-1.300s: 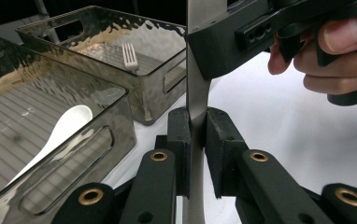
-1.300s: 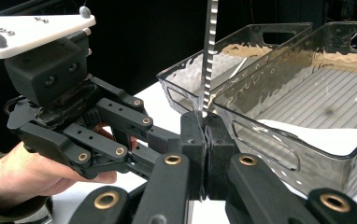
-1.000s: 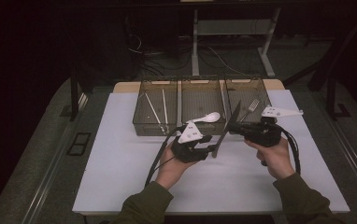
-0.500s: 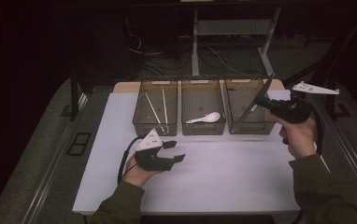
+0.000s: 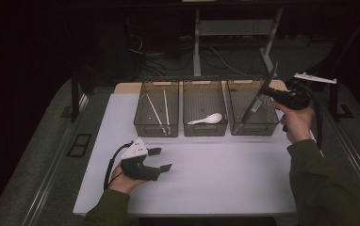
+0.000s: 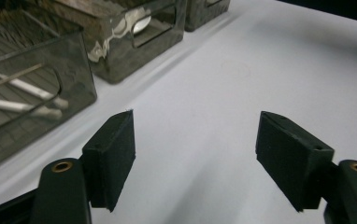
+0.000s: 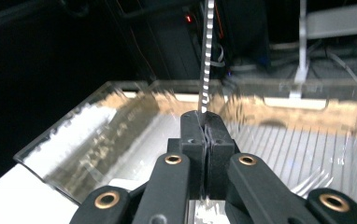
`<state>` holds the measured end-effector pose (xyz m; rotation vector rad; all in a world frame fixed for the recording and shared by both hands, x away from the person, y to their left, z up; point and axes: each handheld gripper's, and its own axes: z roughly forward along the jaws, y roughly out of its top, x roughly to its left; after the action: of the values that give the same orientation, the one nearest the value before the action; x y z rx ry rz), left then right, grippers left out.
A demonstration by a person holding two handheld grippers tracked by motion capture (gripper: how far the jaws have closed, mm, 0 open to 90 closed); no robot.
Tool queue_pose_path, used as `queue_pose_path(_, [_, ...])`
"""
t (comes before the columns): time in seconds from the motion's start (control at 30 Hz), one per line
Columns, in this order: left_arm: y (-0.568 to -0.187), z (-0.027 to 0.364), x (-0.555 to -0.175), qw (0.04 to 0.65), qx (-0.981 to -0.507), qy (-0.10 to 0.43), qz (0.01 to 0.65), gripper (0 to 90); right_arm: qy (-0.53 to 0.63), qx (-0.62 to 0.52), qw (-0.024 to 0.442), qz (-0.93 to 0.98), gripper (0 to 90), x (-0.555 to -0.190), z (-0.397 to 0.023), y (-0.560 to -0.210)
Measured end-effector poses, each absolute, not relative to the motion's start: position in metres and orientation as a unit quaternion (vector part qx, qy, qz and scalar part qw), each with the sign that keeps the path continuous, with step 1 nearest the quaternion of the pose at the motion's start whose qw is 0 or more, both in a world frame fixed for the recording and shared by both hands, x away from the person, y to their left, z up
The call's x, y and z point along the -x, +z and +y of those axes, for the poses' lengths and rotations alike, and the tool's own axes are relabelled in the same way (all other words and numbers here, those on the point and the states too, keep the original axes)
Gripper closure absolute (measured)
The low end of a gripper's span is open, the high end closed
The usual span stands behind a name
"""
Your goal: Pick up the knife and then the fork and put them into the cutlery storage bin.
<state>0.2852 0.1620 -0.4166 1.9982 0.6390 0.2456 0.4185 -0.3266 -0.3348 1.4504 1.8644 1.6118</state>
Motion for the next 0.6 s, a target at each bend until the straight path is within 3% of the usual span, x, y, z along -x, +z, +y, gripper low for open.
queue_pose_path(0.4, [-0.424,0.164,-0.282,0.480,-0.831,0.091,0.264,21.9,0.541,-0.539,0.072,0.642,88.5,-0.436,-0.316,-0.375])
queue_pose_path(0.6, [-0.425,0.162,-0.282,0.473,-0.835,0.089,0.264,21.2,0.518,-0.542,0.099,0.655,84.5,-0.443,-0.317,-0.377])
